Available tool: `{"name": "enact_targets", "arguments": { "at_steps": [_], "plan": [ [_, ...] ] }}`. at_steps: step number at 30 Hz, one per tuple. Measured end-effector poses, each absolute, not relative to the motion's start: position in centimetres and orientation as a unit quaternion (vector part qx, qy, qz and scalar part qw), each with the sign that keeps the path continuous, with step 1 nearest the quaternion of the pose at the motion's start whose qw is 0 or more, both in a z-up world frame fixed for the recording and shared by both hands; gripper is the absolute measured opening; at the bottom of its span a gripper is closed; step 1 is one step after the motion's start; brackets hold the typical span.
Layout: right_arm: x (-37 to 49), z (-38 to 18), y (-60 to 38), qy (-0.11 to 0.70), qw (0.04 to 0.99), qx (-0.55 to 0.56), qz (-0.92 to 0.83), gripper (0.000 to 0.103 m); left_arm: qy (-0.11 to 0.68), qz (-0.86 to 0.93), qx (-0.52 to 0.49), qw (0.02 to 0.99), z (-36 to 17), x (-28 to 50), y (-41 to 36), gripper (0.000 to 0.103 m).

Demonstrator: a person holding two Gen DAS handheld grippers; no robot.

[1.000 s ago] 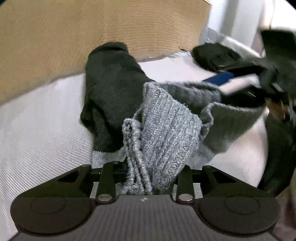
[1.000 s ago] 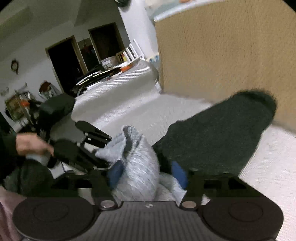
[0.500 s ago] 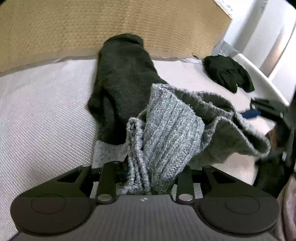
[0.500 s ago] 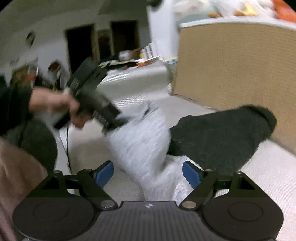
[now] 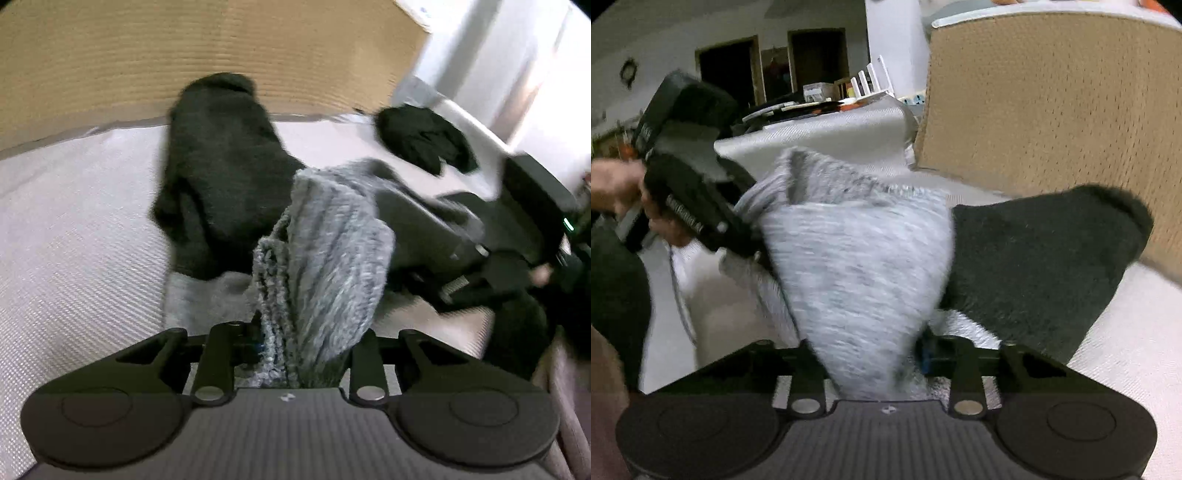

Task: Fold clothes

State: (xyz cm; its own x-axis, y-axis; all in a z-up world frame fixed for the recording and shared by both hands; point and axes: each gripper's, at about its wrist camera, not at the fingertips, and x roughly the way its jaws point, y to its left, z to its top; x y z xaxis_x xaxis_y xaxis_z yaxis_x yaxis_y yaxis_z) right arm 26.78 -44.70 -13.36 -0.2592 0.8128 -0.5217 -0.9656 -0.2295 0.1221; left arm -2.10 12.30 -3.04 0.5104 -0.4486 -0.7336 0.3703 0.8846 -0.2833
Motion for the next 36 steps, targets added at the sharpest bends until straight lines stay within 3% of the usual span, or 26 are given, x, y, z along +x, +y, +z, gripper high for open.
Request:
{"name": "enact_targets", "arguments": {
  "at_steps": [8,19,29,36],
  "plan": [
    [26.2,-10.4,-49.2,0.229,0.549,-0.157,0.789,0.023,0.414,-0.317,0.002,0.853,0.9,-5.6,10.1,0.027],
    [26.2,-8.6,-51.5,0.248,0.519,-0.143,0.805,0.022,0.436,-0.354,0.005,0.827,1.6,-6.4,10.1,0.027],
    [31.9,-5.7,-46.3,0.261,0.568,-0.083,0.776,0.016,0.406,-0.279,-0.045,0.869,2.7,-0.9,13.2,0.028],
    [34.2,-6.6,-42.5,0.292,0.592,-0.088,0.746,0.016,0.423,-0.237,-0.057,0.873,1.3,2.2,13.8,0.030]
  ]
}}
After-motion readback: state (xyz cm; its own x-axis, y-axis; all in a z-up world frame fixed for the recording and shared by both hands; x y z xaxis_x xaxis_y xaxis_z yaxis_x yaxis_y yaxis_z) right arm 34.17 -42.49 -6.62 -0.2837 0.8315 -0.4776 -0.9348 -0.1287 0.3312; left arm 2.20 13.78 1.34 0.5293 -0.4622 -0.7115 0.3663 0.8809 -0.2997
